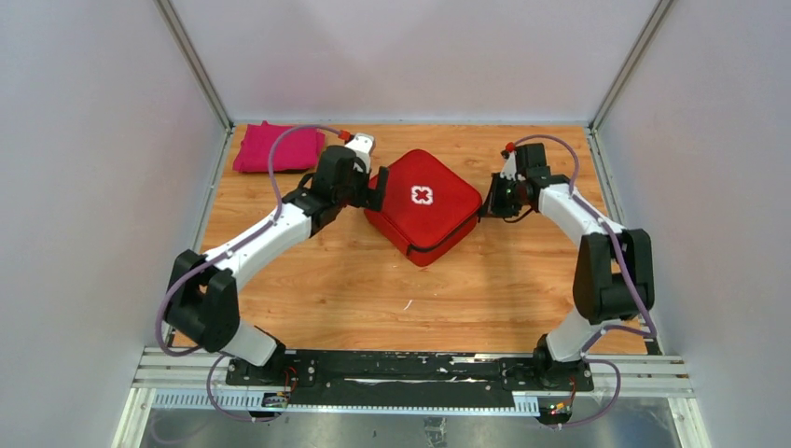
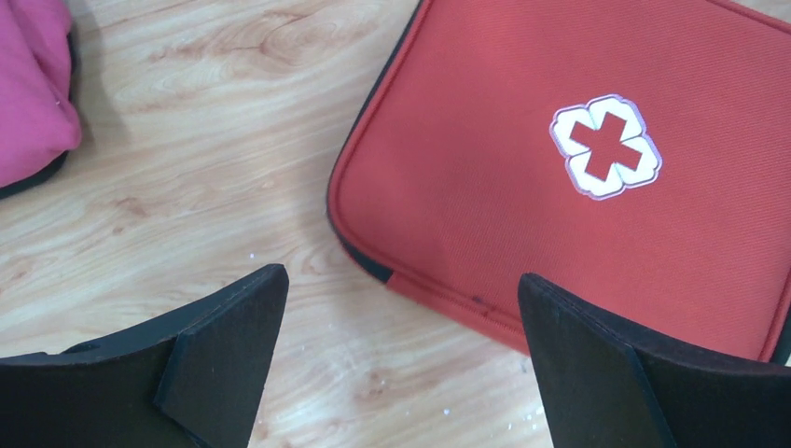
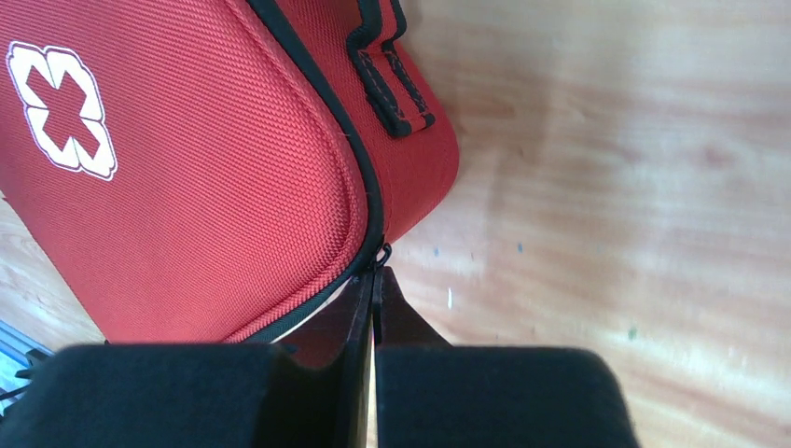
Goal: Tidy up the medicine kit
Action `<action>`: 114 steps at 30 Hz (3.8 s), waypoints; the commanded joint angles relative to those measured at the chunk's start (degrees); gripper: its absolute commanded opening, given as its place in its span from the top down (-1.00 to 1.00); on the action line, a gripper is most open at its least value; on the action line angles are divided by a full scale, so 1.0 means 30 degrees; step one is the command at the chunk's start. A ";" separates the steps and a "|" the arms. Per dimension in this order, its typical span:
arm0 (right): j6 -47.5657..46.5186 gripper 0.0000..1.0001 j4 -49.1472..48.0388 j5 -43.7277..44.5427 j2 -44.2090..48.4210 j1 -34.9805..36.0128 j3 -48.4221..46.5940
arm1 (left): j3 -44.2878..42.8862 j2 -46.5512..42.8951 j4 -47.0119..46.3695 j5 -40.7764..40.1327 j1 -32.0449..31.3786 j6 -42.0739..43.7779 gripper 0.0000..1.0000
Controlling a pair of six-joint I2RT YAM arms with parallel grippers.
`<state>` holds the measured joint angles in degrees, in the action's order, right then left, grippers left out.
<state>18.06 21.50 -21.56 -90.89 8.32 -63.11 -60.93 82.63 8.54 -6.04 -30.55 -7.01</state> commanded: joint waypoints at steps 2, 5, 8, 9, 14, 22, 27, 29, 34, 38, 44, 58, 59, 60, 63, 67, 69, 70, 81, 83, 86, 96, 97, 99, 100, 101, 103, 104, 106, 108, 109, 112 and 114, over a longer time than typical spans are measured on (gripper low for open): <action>-0.1850 1.00 0.0362 -0.1904 -0.2726 -0.0078 -0.2926 | -0.2192 0.2714 0.0305 0.1568 0.1197 -0.0817 -1.00; -0.2731 1.00 0.0420 -0.2686 -0.3682 -0.0060 -0.3866 | -0.2701 0.3858 0.0211 0.1717 0.1734 -0.0851 -1.00; -0.3554 1.00 0.0767 -0.3680 -0.4578 0.0032 -0.4758 | -0.3311 0.4988 0.0645 0.1366 0.2079 -0.0482 -0.99; -0.3860 1.00 0.1037 -0.3806 -0.4868 0.0102 -0.5075 | -0.3423 0.5293 0.0833 0.1003 0.2128 -0.0420 -0.99; -0.4995 1.00 0.2095 -0.4044 -0.5707 0.0934 -0.6070 | -0.3437 0.5861 0.1510 0.0000 0.2359 -0.0496 -0.98; -0.6537 1.00 0.3591 -0.3392 -0.6587 0.2737 -0.7819 | -0.3346 0.4778 0.3944 0.1646 0.2359 -0.1882 -0.88; -0.6954 1.00 0.3922 -0.3200 -0.7049 0.3312 -0.8784 | -0.0272 0.1763 0.3442 0.3307 0.2359 -0.3178 -0.84; -0.7016 1.00 0.4007 -0.3185 -0.7214 0.3337 -0.9064 | 0.0965 0.0580 0.3454 0.3778 0.2359 -0.3575 -0.83; -0.7148 1.00 0.4230 -0.2920 -0.7521 0.3409 -0.9230 | 0.2809 -0.1941 0.4688 0.1769 0.2356 -0.3231 -0.88; -0.7193 1.00 0.4395 -0.2511 -0.7446 0.3409 -0.8871 | 0.2646 -0.3504 0.5703 -0.1535 0.2294 -0.2592 -0.91; -0.7340 1.00 0.4493 -0.2094 -0.7193 0.3409 -0.8441 | 0.2321 -0.5401 0.4349 -0.3765 -0.0843 -0.1647 -0.93; -0.7216 1.00 0.4736 -0.2246 -0.7181 0.3439 -0.8324 | -0.2569 0.1974 0.4890 -0.5143 -0.8329 0.1367 -0.83; -0.7222 1.00 0.4763 -0.2246 -0.7167 0.3439 -0.8302 | -0.2905 0.2542 0.5072 -0.5146 -0.8355 0.1368 -0.83; -0.7248 1.00 0.4774 -0.2221 -0.7147 0.3442 -0.8250 | -0.3189 0.2771 0.5180 -0.5044 -0.8359 0.1368 -0.83; -0.7336 1.00 0.4860 -0.2168 -0.7120 0.3439 -0.8175 | -0.3683 0.3398 0.5156 -0.4478 -0.8439 0.1191 -0.83; -0.7347 1.00 0.4860 -0.2048 -0.7143 0.3442 -0.8088 | -0.4074 0.4176 0.5180 -0.4448 -0.8748 0.0950 -0.79; -0.7262 1.00 0.4889 -0.2012 -0.7191 0.3453 -0.8094 | -0.4208 0.4588 0.5349 -0.4514 -0.8849 0.0804 -0.74; -0.7217 1.00 0.4899 -0.1975 -0.7186 0.3441 -0.8074 | -0.4198 0.4789 0.5375 -0.4632 -0.8878 0.0763 -0.71; -0.6822 1.00 0.5786 -0.0317 -0.6878 0.3410 -0.8315 | -0.3561 0.6058 0.5636 -0.6580 -0.9018 0.0653 -0.60; -0.6772 1.00 0.6022 0.0003 -0.6723 0.3409 -0.8215 | -0.3420 0.6179 0.5644 -0.6810 -0.9029 0.0489 -0.57; -0.6575 1.00 0.6538 0.0378 -0.6343 0.3409 -0.7959 | -0.3263 0.6288 0.5680 -0.7146 -0.9026 0.0197 -0.50; -0.6139 1.00 0.7071 -0.1916 -0.4428 0.3409 -0.5770 | -0.2786 0.6468 0.5315 -0.7114 -0.9008 -0.0151 -0.37; -0.6139 1.00 0.7073 -0.2238 -0.4223 0.3409 -0.5520 | -0.2778 0.6529 0.5294 -0.7059 -0.8993 -0.0155 -0.37; -0.6153 1.00 0.7087 -0.2675 -0.3777 0.3431 -0.5092 | -0.2779 0.6666 0.5249 -0.7017 -0.8991 -0.0177 -0.34; -0.6181 1.00 0.7155 -0.2874 -0.3559 0.3452 -0.4938 | -0.2777 0.6722 0.5235 -0.6966 -0.8991 -0.0184 -0.32; -0.6250 1.00 0.7298 -0.3017 -0.3278 0.3421 -0.4794 | -0.2770 0.6747 0.5214 -0.6930 -0.8980 -0.0227 -0.30; -0.6450 1.00 0.7611 -0.3338 -0.2875 0.3422 -0.4586 | -0.2695 0.6770 0.5147 -0.6878 -0.8978 -0.0292 -0.26; -0.6528 1.00 0.7675 -0.3584 -0.2696 0.3429 -0.4457 | -0.2628 0.6771 0.5079 -0.6850 -0.8956 -0.0323 -0.25; -0.6680 1.00 0.7684 -0.4629 -0.2374 0.3440 -0.4124 | -0.2575 0.6770 0.4991 -0.6784 -0.8927 -0.0402 -0.24; -0.6661 1.00 0.7533 -0.5549 -0.2149 0.3509 -0.3775 | -0.2576 0.6787 0.4934 -0.6626 -0.8878 -0.0444 -0.22; -0.6600 1.00 0.7368 -0.5827 -0.2048 0.3601 -0.3674 | -0.2573 0.6792 0.4928 -0.6595 -0.8863 -0.0448 -0.22; -0.6286 1.00 0.6795 -0.6477 -0.1966 0.4049 -0.3230 | -0.2603 0.6809 0.4810 -0.6494 -0.8857 -0.0448 -0.21; -0.6143 1.00 0.6457 -0.6609 -0.2009 0.4500 -0.3045 | -0.2645 0.6793 0.4751 -0.6450 -0.8860 -0.0477 -0.21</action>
<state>-1.43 36.12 -34.48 -99.02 18.33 -74.35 -70.63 100.01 23.57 -25.34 -58.00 -6.20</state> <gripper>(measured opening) 0.018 0.613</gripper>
